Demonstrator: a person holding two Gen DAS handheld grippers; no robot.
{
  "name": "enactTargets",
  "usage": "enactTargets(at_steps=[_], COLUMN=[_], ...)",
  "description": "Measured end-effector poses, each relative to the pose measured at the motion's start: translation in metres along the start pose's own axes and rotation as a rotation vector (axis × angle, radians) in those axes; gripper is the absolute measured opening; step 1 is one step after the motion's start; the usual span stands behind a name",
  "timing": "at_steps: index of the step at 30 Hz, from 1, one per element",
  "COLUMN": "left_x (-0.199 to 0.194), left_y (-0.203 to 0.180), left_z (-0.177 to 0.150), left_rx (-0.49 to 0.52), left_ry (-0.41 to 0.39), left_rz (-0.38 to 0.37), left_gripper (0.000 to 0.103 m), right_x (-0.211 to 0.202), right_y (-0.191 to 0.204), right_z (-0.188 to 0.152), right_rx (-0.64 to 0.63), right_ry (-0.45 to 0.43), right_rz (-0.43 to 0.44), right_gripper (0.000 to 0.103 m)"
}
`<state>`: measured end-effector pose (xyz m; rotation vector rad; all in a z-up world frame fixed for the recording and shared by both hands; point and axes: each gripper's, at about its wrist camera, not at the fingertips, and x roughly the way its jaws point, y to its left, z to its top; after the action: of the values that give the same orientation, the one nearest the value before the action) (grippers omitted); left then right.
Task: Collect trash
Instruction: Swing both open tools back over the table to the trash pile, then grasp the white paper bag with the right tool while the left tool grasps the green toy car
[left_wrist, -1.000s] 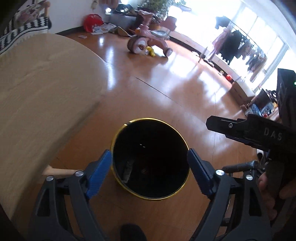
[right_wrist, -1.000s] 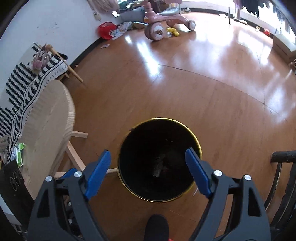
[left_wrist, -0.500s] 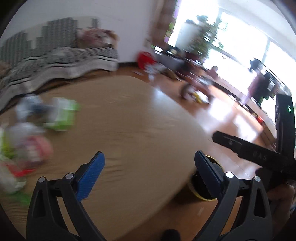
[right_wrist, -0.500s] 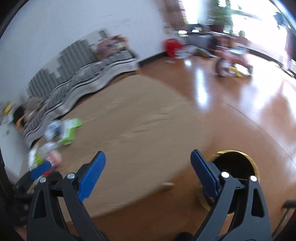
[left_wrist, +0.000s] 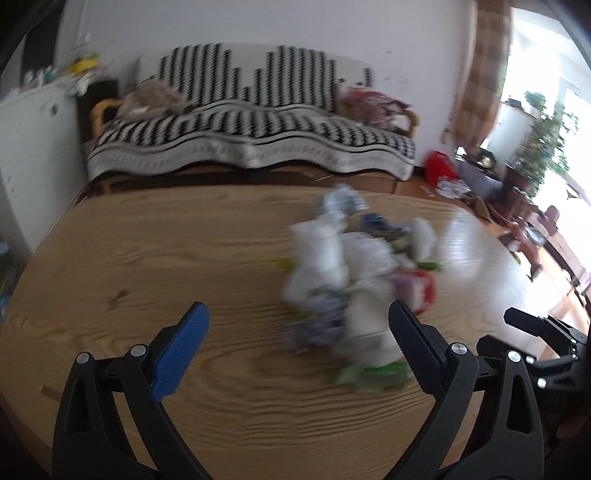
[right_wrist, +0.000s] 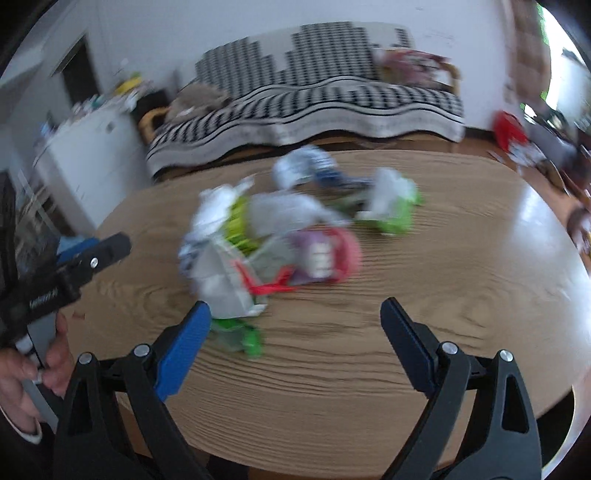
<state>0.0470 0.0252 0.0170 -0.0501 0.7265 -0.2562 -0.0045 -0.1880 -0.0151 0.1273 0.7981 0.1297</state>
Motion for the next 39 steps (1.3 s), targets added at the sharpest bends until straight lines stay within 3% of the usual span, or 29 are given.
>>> enactTargets(at_steps=[8, 17, 18, 19, 20, 21, 30, 34, 39], left_x=[0.013, 0.033, 0.037, 0.039, 0.042, 0.044, 0.059, 0.064, 0.083], left_y=[0.047, 0.050, 0.047, 0.046, 0.045, 0.043, 0.012, -0.017, -0.041], left_z=[-0.015, -0.021, -0.021, -0.023, -0.023, -0.023, -0.028, -0.033, -0.042], left_rx=[-0.029, 0.011, 0.018, 0.024, 0.031, 0.035, 0.104, 0.186, 0.231], left_ry=[0.060, 0.101, 0.110, 0.115, 0.121, 0.125, 0.138, 0.136, 0.195], left_rz=[0.047, 0.045, 0.047, 0.050, 0.053, 0.056, 0.039, 0.011, -0.009], left_gripper=[0.095, 0.095, 0.095, 0.095, 0.095, 0.095, 0.095, 0.095, 0.095], right_x=[0.045, 0.091, 0.094, 0.097, 0.098, 0.098, 0.050, 0.034, 0.014], right_y=[0.057, 0.060, 0.059, 0.058, 0.056, 0.054, 0.016, -0.004, -0.025], right_z=[-0.003, 0.000, 0.000, 0.000, 0.000, 0.000, 0.010, 0.010, 0.007], right_rx=[-0.166, -0.173, -0.171, -0.169, -0.166, -0.162, -0.077, -0.034, 0.001], right_ry=[0.032, 0.087, 0.096, 0.102, 0.107, 0.112, 0.010, 0.003, -0.011], right_rz=[-0.019, -0.040, -0.035, -0.029, -0.024, -0.014, 0.057, 0.074, 0.071], right_gripper=[0.090, 0.090, 0.084, 0.069, 0.061, 0.054, 0.054, 0.054, 0.054])
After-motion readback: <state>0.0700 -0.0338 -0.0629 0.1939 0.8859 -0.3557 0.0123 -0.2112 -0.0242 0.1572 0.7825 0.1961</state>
